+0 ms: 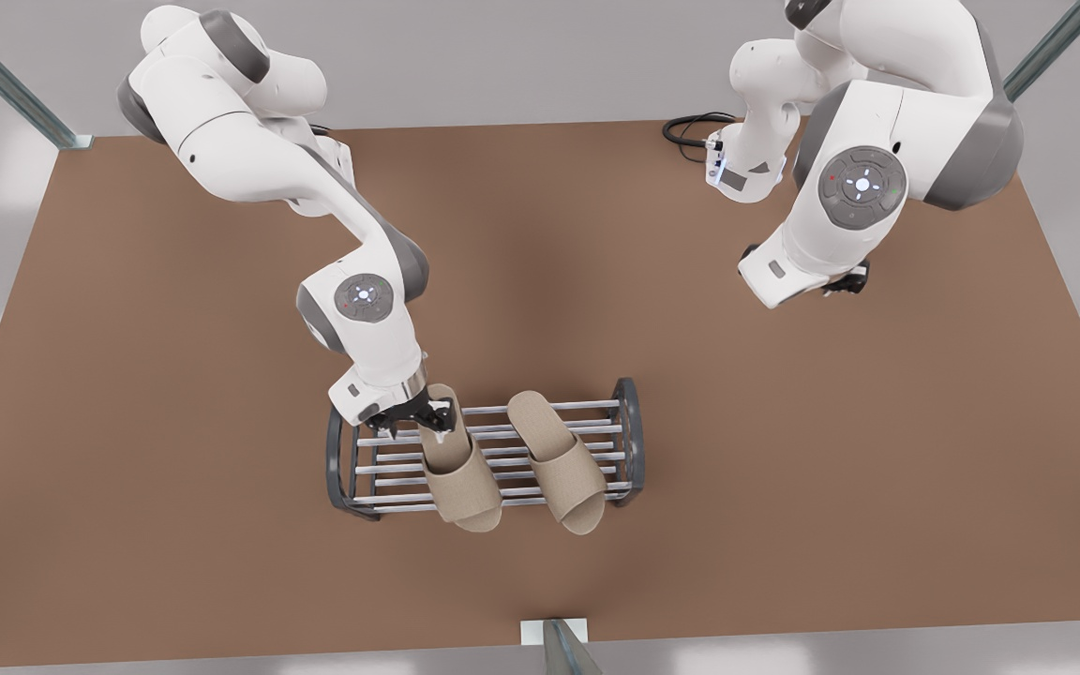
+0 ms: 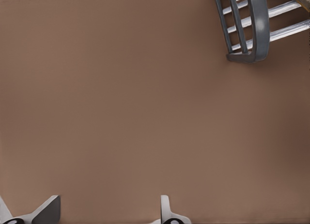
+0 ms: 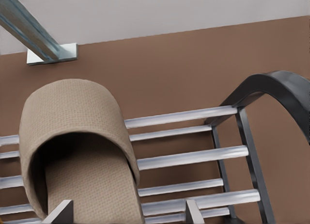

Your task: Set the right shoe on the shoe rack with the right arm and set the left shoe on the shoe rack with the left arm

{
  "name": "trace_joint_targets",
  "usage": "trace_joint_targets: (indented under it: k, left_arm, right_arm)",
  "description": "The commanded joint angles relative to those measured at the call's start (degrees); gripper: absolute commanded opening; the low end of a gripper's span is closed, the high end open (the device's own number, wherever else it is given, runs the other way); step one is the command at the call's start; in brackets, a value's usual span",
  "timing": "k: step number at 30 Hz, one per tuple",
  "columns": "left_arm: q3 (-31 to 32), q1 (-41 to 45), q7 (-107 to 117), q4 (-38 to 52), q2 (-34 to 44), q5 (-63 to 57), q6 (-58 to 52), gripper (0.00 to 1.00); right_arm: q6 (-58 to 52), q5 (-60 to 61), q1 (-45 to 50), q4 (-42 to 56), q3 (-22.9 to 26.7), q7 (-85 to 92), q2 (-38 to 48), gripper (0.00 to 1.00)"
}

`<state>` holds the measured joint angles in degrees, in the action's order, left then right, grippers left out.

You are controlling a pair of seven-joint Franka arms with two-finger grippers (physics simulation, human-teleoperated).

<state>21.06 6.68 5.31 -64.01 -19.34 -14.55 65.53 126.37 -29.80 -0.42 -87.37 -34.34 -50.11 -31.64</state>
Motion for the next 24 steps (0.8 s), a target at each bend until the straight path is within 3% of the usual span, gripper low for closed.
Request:
trace_joint_targets:
  k: [1, 8, 9, 11, 12, 13, 14, 15, 17, 24]
  left_arm:
    - [0.1, 0.0, -12.5, 0.0, 0.1, 0.0, 0.0, 1.00]
    - [0.1, 0.3, -12.3, 0.0, 0.5, -0.1, 0.0, 1.00]
    - [0.2, 0.3, -12.3, 0.0, 0.5, -0.1, -0.1, 1.00]
    - [0.1, 0.3, -12.3, 0.0, 1.1, -0.2, 0.1, 1.00]
    - [0.0, 0.3, -12.3, -0.1, 1.6, -0.1, 0.8, 1.00]
    - [-2.0, 0.4, -12.3, -1.8, 3.0, 0.3, 2.4, 1.00]
    - [-5.1, 1.7, -12.3, -3.1, 4.3, 2.4, 3.9, 1.00]
    - [-5.7, 1.9, -12.3, -4.3, 5.1, 2.7, 4.9, 1.00]
    - [-6.6, 2.5, -12.3, -4.5, 5.1, 2.7, 5.0, 1.00]
    - [-6.6, 2.5, -12.3, -4.5, 5.0, 2.7, 4.9, 1.00]
  right_arm:
    - [0.7, -0.3, 0.0, 0.0, 0.0, -8.3, 0.1, 1.00]
    - [-0.9, 0.3, -1.2, 0.2, -0.7, -6.7, 0.6, 1.00]
    - [-4.5, 1.3, -2.8, 0.5, -2.7, -4.2, 1.0, 1.00]
    - [-13.8, 3.1, -12.9, 4.0, -14.4, 6.7, 2.8, 1.00]
    - [-17.1, 11.4, -12.9, 6.2, -10.7, 17.7, 6.3, 1.00]
    - [-20.1, 22.8, -7.8, 7.1, 2.3, 28.3, 11.1, 1.00]
    - [-23.5, 29.7, 1.5, 7.1, 18.8, 37.4, 15.5, 1.00]
    - [-27.7, 29.8, 4.9, 7.0, 25.6, 42.3, 18.5, 1.00]
    - [-42.1, 29.2, 4.9, 5.8, 31.0, 45.2, 24.7, 1.00]
    - [-44.3, 29.4, 2.9, 6.5, 30.6, 45.0, 23.9, 1.00]
